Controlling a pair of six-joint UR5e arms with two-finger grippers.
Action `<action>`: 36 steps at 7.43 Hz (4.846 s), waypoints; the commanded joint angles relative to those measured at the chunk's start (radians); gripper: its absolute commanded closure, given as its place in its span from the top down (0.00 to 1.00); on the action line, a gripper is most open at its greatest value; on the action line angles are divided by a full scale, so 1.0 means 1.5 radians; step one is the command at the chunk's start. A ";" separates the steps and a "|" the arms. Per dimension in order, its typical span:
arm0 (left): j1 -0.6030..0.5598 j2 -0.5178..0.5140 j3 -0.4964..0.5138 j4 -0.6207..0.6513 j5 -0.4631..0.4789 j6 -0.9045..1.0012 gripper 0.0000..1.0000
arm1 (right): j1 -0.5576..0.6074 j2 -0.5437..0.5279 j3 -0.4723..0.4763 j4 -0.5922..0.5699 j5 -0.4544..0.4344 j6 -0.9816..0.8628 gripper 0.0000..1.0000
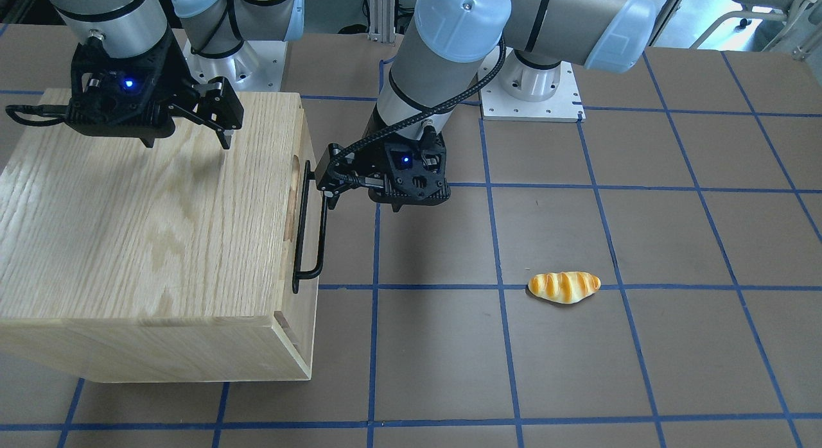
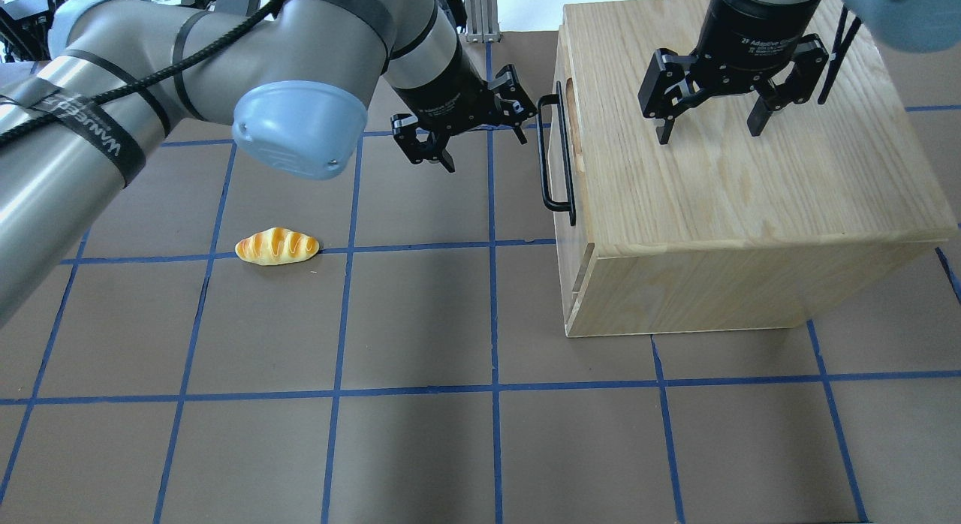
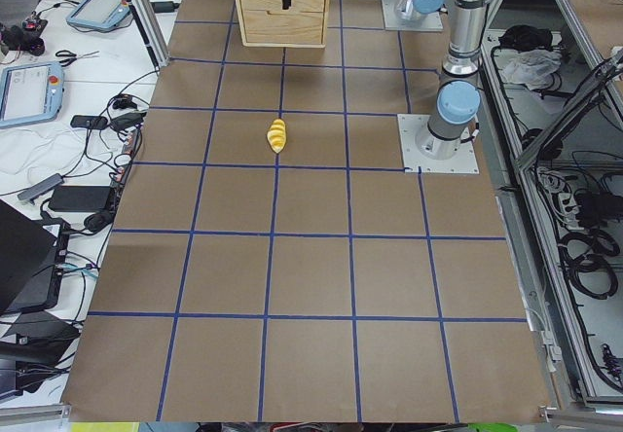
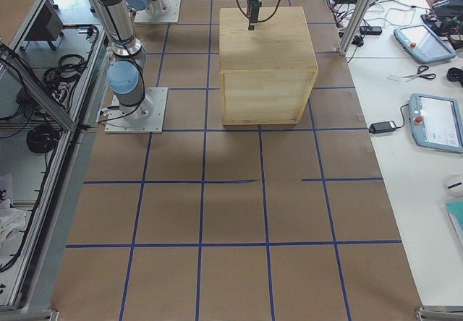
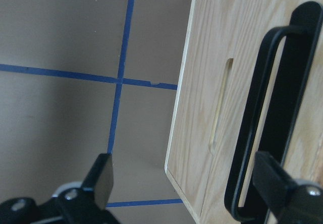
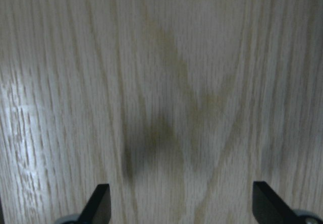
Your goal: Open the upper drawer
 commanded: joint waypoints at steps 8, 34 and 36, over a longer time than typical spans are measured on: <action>-0.015 -0.039 0.008 0.015 0.001 0.000 1.00 | 0.000 0.000 0.001 0.000 0.000 0.000 1.00; 0.029 -0.016 -0.041 -0.017 0.060 0.124 1.00 | 0.000 0.000 0.000 0.000 0.000 0.000 1.00; 0.031 -0.009 -0.041 -0.029 0.059 0.130 1.00 | 0.000 0.000 0.000 0.000 0.000 0.000 1.00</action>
